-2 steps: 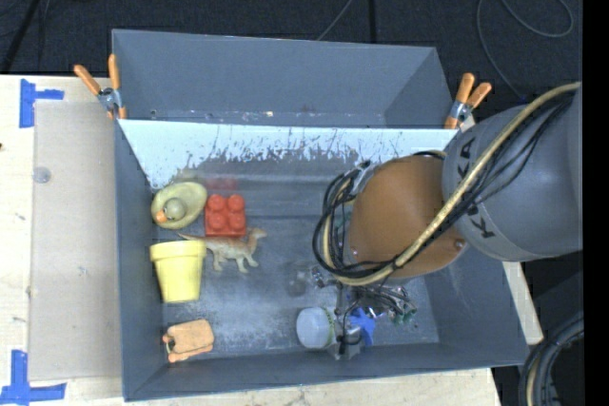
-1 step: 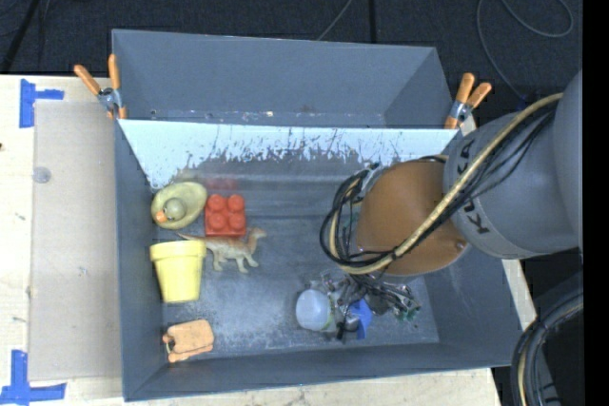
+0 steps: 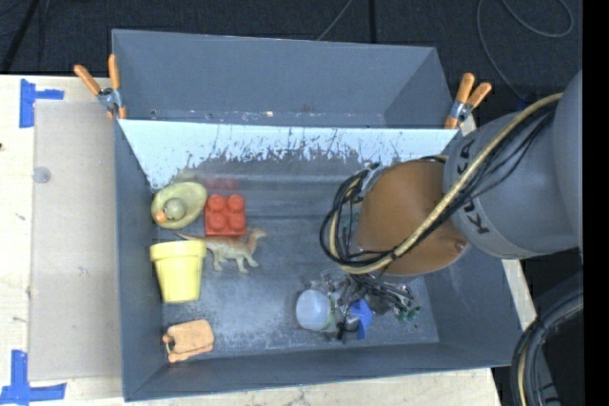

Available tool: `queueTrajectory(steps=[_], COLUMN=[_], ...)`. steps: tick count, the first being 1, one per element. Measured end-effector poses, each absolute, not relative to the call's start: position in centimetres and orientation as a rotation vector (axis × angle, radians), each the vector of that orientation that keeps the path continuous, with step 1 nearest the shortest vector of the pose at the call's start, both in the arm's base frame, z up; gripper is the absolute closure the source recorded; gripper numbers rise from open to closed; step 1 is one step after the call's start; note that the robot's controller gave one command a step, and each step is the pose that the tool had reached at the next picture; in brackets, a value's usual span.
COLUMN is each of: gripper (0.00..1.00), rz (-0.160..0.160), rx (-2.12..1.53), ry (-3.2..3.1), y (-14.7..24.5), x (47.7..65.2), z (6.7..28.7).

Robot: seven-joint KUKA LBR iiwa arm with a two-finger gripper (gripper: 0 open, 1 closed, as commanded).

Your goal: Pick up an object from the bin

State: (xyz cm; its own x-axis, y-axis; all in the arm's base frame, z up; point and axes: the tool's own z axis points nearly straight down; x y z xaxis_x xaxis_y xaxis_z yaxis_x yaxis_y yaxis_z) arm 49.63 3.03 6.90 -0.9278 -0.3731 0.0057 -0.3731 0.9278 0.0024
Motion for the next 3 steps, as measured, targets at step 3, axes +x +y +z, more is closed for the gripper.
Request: queueTrajectory(steps=[3], gripper=[1.00], rz=[-0.006], rx=[0.692], ry=[-3.059], y=[4.1], x=[51.8], z=[29.1])
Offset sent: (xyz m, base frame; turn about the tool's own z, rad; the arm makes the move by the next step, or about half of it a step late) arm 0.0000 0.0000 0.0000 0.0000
